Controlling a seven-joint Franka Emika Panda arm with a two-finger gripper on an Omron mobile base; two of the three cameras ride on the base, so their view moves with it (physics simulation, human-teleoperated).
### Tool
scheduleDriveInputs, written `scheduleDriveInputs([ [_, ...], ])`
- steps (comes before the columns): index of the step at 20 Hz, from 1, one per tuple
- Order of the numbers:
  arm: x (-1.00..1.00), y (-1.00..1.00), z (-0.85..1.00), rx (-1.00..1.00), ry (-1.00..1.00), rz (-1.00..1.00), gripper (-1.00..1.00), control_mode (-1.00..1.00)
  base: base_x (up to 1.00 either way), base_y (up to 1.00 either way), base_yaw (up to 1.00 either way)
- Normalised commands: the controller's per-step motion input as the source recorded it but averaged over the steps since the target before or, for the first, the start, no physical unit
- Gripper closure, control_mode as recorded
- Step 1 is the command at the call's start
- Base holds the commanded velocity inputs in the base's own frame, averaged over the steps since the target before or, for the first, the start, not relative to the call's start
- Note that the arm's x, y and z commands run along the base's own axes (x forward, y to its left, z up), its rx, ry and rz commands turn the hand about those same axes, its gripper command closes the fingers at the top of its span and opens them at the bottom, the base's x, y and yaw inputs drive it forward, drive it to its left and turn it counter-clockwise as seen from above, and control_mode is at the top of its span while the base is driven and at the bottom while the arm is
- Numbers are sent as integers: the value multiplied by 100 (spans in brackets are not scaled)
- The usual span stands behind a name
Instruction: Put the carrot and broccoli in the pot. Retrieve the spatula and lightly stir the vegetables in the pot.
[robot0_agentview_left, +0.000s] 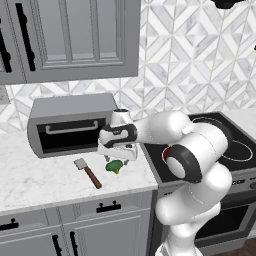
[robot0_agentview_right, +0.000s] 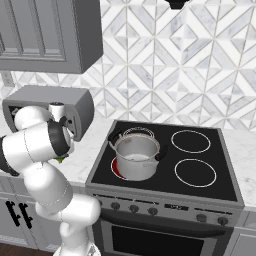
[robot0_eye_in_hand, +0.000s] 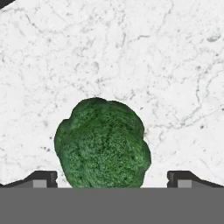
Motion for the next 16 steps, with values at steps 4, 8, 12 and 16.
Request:
scheduleDriveInputs([
  [4, -2, 0, -35, 0, 0, -26, -100, -100, 0, 0, 0],
  [8, -2, 4, -41, 2, -3, -25, -100, -100, 0, 0, 0],
  [12, 1, 11, -38, 7, -10, -23, 100, -100, 0, 0, 0],
  [16, 1, 3, -11, 0, 3, -6, 100, -100, 0, 0, 0],
])
